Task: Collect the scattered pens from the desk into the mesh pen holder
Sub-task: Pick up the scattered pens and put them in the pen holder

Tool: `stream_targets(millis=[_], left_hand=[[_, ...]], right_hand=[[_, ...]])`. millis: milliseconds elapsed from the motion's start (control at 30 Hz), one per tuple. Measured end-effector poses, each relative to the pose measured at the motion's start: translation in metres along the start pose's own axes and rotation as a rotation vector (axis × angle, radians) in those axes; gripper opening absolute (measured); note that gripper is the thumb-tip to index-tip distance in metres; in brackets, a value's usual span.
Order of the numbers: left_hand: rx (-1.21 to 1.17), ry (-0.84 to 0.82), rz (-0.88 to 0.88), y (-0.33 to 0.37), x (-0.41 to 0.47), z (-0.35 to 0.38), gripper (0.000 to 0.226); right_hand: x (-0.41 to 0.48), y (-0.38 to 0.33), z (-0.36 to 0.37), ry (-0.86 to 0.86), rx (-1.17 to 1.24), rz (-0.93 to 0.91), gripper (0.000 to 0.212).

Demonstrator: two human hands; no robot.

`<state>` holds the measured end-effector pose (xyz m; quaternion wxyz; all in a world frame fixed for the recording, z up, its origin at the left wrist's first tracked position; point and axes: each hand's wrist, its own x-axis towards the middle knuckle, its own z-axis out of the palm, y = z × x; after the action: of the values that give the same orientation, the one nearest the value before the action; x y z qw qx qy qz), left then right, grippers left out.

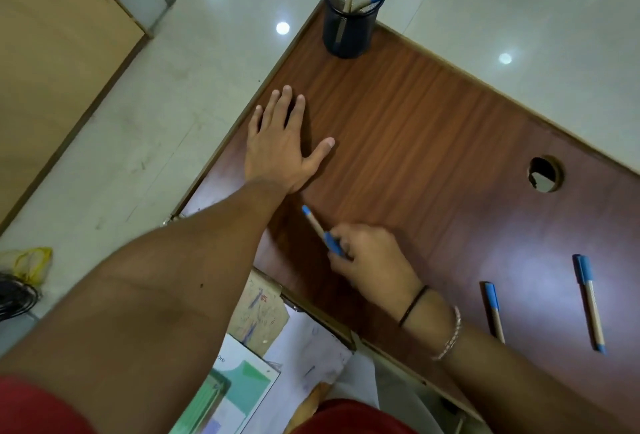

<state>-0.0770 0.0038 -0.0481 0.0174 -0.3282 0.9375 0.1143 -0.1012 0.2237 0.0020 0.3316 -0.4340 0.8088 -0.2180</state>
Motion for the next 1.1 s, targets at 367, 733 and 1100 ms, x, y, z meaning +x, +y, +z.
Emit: stream_targets(millis=[367, 733, 1100], left_hand=[[-0.033, 0.019, 0.016, -0.002, -0.002, 0.001, 0.092], [-0.035, 0.025, 0.009, -0.003, -0.001, 0.004, 0.093], [-0.010, 0.016, 0.014, -0.003, 0.000, 0.004, 0.094]], right_hand=[[0.169, -0.029, -0.182, 0.923, 0.748, -0.126, 0.014], [0.226, -0.009, -0.184, 0.945, 0.685, -0.049, 0.026], [0.219, -0.021, -0.229, 1.282, 0.467, -0.272, 0.012]])
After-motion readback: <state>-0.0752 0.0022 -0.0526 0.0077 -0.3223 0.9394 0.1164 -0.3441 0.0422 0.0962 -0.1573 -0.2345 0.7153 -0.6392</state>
